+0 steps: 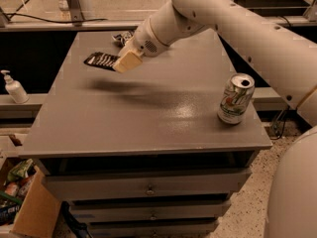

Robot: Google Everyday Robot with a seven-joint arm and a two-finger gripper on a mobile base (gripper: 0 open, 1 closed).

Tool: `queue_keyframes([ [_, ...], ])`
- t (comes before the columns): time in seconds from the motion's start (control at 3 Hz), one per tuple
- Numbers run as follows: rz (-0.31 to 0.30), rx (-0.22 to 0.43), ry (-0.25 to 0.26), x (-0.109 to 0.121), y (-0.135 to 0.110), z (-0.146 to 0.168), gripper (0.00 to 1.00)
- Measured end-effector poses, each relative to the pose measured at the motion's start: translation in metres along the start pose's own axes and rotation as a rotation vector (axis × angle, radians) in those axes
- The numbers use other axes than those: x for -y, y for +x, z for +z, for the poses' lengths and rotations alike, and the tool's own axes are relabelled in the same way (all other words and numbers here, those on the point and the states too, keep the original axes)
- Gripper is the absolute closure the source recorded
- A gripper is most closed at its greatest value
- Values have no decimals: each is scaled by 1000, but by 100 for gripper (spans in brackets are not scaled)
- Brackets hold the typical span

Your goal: Pick rxbar chocolate

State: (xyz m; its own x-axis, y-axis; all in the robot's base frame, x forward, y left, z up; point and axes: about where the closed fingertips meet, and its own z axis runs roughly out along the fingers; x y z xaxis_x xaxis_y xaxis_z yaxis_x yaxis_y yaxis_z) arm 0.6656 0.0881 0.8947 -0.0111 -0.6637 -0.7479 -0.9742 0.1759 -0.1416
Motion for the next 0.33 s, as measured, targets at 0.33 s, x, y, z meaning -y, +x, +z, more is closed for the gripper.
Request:
queue_keyframes([
  [0.33, 0, 0, 0, 0, 0, 0, 100],
])
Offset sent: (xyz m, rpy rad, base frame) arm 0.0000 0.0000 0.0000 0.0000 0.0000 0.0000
